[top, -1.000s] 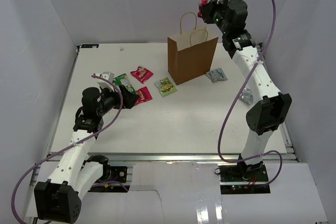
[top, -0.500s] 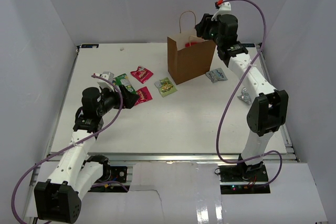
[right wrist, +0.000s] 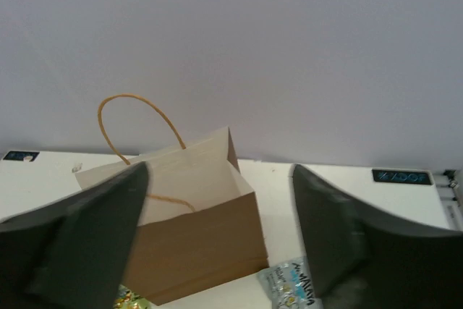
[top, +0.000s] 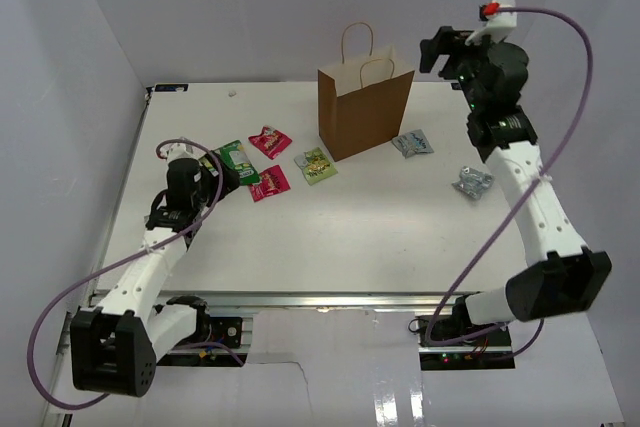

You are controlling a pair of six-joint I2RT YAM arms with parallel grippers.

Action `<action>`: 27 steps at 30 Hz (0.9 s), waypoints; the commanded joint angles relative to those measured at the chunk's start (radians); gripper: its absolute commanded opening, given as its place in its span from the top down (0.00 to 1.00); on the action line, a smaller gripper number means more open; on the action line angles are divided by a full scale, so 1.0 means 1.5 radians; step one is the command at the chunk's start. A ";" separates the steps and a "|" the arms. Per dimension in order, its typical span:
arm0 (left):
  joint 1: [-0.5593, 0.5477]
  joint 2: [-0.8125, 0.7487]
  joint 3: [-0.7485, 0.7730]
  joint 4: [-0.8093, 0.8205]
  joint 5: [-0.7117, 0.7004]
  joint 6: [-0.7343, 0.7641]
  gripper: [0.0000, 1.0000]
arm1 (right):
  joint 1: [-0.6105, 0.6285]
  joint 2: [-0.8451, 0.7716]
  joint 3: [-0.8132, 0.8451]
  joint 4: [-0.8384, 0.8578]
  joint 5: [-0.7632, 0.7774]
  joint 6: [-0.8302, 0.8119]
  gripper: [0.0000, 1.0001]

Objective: Place the snacks into the paper bag

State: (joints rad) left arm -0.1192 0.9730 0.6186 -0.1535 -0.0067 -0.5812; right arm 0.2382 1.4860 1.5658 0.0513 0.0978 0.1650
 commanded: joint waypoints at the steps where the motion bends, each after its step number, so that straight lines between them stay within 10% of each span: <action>1: 0.005 0.056 0.060 -0.076 -0.165 -0.100 0.11 | -0.030 -0.108 -0.134 -0.006 -0.094 -0.066 0.07; 6: 0.005 0.224 0.172 -0.164 -0.176 -0.150 0.06 | -0.041 -0.312 -0.371 -0.059 -0.527 -0.260 0.06; 10: 0.004 0.309 0.262 -0.179 -0.177 -0.146 0.02 | -0.041 -0.394 -0.492 -0.091 -0.686 -0.319 0.08; 27: -0.049 0.677 0.649 -0.433 -0.263 -0.063 0.02 | -0.081 -0.524 -0.643 -0.051 -0.692 -0.345 0.09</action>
State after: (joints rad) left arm -0.1749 1.9816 1.5116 -0.7330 -0.3450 -0.7208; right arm 0.1196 0.7052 0.6071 -0.0662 -0.9203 -0.3481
